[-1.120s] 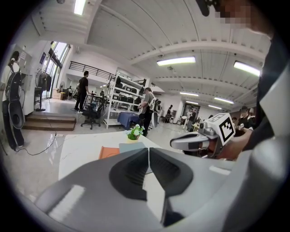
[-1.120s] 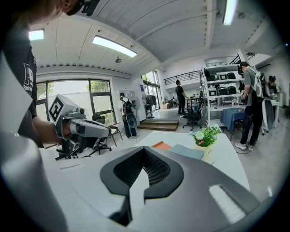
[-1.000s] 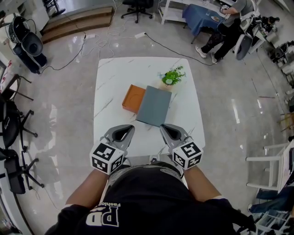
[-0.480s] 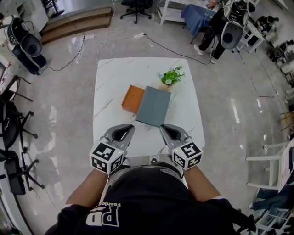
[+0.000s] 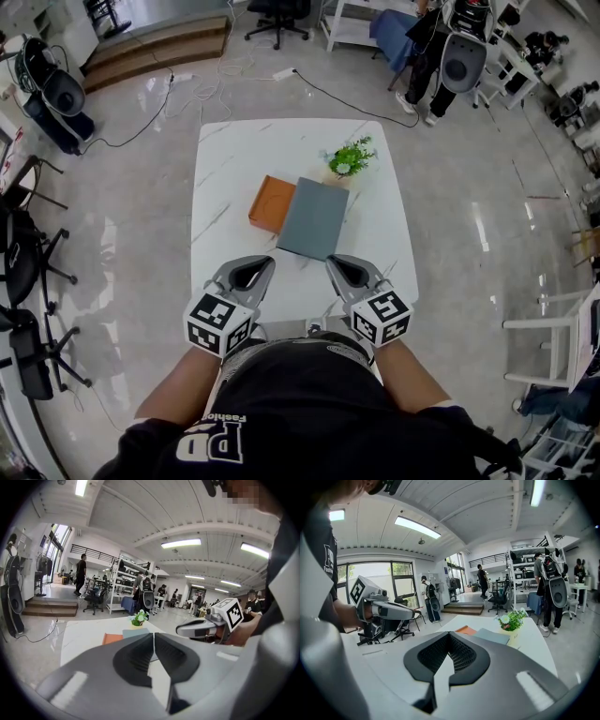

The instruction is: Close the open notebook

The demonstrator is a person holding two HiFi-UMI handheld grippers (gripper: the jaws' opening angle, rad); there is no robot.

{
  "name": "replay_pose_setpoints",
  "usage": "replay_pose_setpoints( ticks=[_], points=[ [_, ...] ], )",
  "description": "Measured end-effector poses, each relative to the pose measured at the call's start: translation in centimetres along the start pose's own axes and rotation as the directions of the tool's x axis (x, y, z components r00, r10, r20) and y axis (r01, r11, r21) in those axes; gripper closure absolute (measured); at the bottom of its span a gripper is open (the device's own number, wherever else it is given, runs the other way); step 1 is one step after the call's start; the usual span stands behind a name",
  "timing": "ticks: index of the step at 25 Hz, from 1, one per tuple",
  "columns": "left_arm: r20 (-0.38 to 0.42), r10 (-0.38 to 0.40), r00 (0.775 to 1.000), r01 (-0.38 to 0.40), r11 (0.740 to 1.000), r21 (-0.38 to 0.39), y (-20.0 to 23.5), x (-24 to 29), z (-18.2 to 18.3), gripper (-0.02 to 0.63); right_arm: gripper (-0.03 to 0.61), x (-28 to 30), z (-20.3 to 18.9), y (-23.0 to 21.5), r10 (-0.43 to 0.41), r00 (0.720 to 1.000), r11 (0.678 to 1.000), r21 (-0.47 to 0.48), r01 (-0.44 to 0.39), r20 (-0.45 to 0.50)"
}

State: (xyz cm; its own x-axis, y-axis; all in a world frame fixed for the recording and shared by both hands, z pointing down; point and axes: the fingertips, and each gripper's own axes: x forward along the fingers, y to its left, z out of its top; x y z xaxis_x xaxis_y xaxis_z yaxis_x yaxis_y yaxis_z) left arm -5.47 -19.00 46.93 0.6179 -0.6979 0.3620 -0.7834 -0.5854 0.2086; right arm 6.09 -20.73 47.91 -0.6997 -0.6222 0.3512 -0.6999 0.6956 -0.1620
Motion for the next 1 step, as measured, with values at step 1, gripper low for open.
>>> replay_pose_setpoints(
  ticks=[1],
  points=[
    [0.001, 0.001, 1.000, -0.001, 1.000, 0.000, 0.02, -0.01, 0.04, 0.549, 0.578, 0.02, -0.01, 0.03, 0.000, 1.000, 1.000, -0.001, 0.000, 0.000]
  ],
)
